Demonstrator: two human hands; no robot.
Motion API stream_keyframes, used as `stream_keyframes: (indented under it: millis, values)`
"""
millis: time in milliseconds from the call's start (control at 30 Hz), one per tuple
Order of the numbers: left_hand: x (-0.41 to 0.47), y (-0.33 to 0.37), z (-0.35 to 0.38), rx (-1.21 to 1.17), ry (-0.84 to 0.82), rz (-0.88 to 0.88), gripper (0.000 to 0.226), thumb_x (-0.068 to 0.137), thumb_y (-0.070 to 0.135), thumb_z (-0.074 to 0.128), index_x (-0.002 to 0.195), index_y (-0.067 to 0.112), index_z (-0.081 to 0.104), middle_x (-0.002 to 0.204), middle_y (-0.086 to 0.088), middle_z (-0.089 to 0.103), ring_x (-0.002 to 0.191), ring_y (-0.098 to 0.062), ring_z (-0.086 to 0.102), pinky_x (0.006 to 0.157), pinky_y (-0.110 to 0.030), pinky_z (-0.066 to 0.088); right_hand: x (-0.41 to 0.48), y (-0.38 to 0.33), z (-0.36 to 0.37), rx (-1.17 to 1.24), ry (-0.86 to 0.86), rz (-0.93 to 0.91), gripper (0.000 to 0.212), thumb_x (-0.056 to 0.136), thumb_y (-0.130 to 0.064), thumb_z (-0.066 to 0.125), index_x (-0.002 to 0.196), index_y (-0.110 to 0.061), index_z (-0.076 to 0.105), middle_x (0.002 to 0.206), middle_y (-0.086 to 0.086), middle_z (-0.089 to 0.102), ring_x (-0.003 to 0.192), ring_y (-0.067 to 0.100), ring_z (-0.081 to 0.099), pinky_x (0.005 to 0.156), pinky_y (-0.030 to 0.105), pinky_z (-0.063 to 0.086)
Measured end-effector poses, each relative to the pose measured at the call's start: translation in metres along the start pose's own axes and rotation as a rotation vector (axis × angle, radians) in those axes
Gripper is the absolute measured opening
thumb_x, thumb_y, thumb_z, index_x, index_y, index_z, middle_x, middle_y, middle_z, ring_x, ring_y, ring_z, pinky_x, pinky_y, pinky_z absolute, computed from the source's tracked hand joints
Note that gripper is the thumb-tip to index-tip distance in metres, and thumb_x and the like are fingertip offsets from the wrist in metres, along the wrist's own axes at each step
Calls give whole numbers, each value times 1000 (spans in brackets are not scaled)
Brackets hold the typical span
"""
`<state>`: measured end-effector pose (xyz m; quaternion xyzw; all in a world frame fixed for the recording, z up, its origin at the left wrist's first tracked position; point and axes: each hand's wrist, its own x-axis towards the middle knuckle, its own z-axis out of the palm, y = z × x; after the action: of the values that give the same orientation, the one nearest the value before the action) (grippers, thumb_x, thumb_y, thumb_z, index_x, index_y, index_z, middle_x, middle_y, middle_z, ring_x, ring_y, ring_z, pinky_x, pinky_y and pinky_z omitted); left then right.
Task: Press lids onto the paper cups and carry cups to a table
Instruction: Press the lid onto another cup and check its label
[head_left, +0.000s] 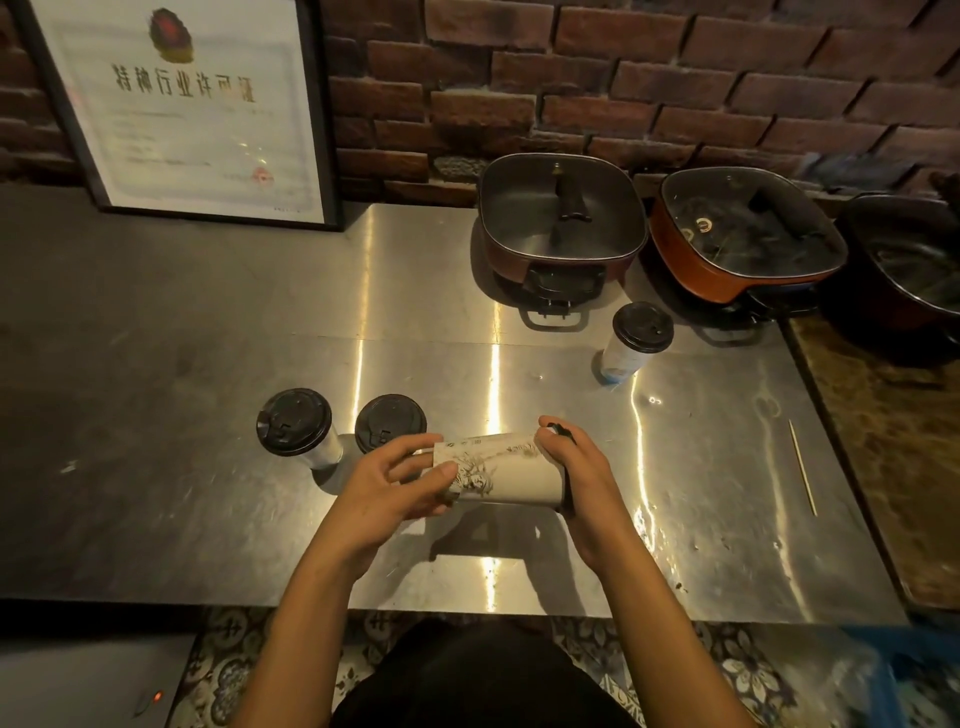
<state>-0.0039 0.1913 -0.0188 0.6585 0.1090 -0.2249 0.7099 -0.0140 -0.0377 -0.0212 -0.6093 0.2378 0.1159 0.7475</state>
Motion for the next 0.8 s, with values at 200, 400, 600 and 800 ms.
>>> stream_keyframes:
  millis: [200, 400, 600, 800]
  values:
    - [-4, -2, 4, -48, 4, -40, 60, 67, 47, 84, 121, 24, 71, 108, -7, 80, 91, -34, 79, 74, -33, 65, -1, 1, -2, 9, 1, -9, 50, 73, -54, 72, 119, -35, 69, 115, 7, 72, 102, 23, 70, 75, 37, 55]
    - [-8, -4, 0, 16, -17, 16, 50, 78, 28, 84, 126, 30, 68, 123, -1, 75, 112, -29, 73, 86, -41, 64, -2, 3, -7, 22, -13, -13, 49, 78, -51, 69, 123, -32, 67, 106, 7, 73, 101, 25, 70, 72, 35, 55]
    - [-9, -1, 8, 29, 27, -8, 57, 71, 45, 80, 124, 27, 68, 120, -6, 75, 103, -26, 77, 81, -38, 65, -5, 4, -6, 10, -17, -28, 47, 79, -51, 69, 122, -32, 67, 111, 9, 71, 102, 24, 71, 67, 29, 57]
    - [-11, 1, 10, 21, 21, -20, 55, 72, 43, 79, 123, 25, 69, 121, -7, 74, 105, -29, 76, 82, -40, 65, -4, 3, -9, 19, 2, -13, 47, 79, -50, 69, 121, -32, 67, 116, 9, 69, 107, 29, 70, 73, 36, 59]
